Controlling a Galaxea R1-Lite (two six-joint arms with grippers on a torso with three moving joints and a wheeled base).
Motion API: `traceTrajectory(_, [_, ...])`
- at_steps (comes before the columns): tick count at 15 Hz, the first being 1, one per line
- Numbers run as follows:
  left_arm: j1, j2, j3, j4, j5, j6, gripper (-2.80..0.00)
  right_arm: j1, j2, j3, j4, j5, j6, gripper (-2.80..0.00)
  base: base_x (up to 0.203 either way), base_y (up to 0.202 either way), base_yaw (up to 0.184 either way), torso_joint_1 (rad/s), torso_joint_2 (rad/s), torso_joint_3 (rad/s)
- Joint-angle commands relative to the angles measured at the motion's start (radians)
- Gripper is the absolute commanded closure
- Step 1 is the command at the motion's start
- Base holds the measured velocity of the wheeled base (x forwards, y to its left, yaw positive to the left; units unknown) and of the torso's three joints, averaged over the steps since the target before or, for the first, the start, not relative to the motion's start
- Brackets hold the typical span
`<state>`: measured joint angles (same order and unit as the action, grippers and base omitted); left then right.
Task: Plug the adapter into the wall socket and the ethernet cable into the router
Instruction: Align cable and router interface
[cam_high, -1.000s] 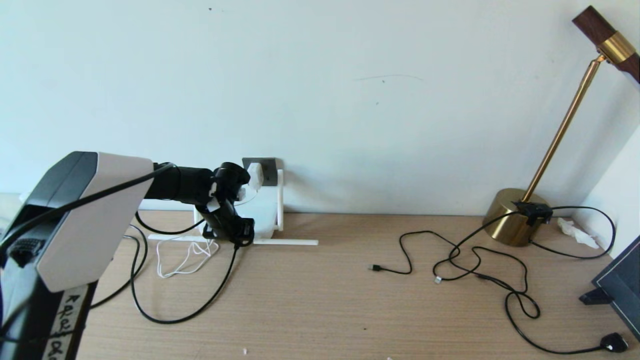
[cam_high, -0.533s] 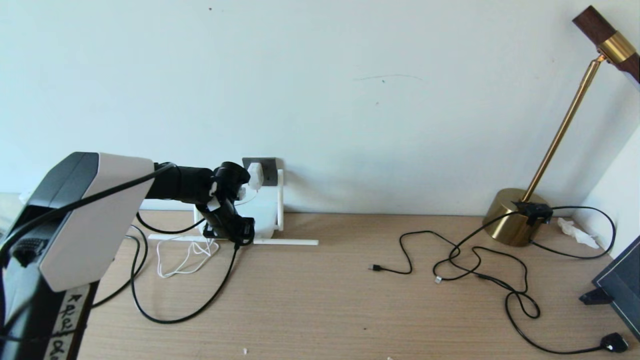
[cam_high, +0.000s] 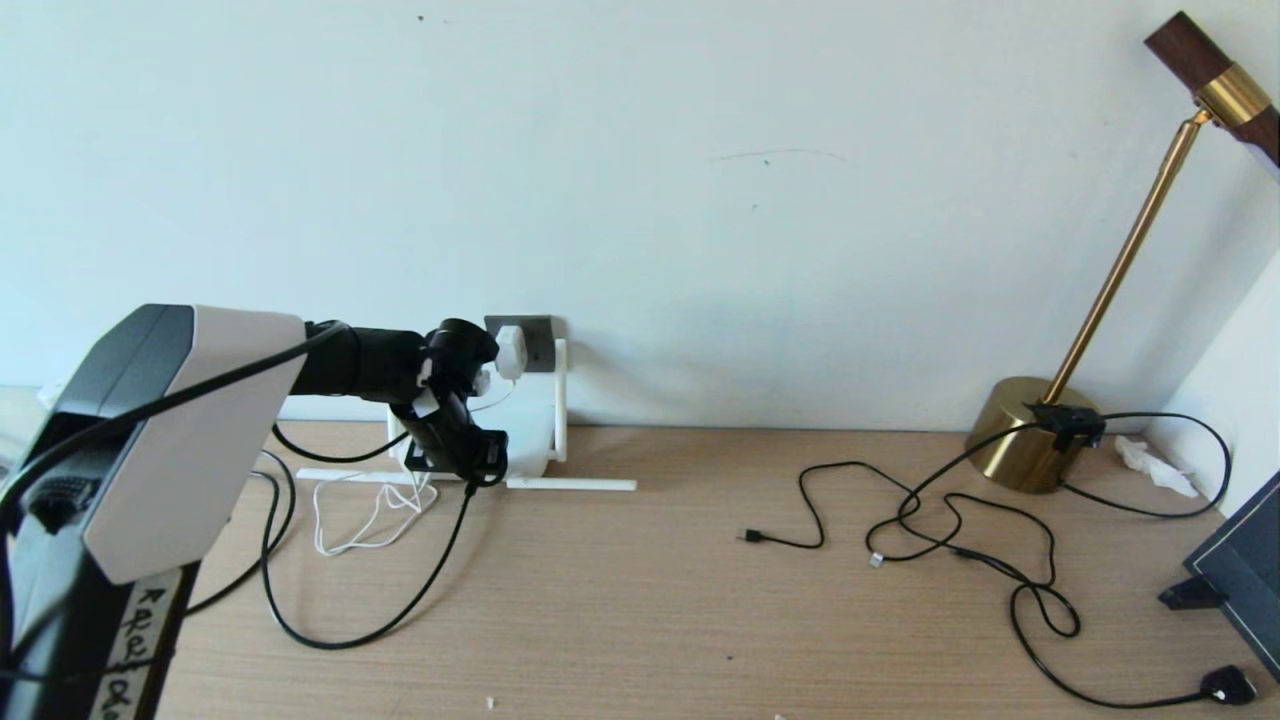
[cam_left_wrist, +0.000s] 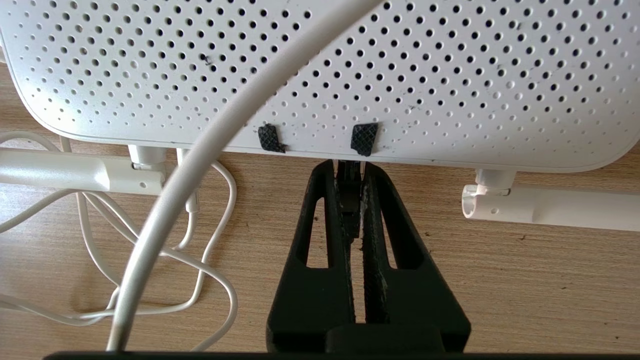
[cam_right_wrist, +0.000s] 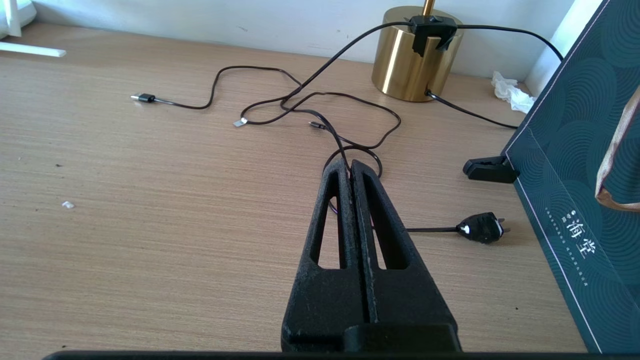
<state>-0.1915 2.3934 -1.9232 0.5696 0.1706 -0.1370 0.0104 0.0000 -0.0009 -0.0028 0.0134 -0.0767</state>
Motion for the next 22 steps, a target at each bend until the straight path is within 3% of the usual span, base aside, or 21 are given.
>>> traceTrajectory(1, [0.000,-0.004,0.000,0.005,0.000,-0.001,0.00,0.000,0.000,0.001,0.000,0.000,-0.001,0.00,0.000,0.000,0.000,0.000,0.00,0.000])
traceTrajectory(22, [0.001,-0.028,0.039,0.035,0.000,-0.004,0.00,0.000,0.000,0.001,0.000,0.000,0.000,0.00,0.000,0.000,0.000,0.000,0.00,0.000])
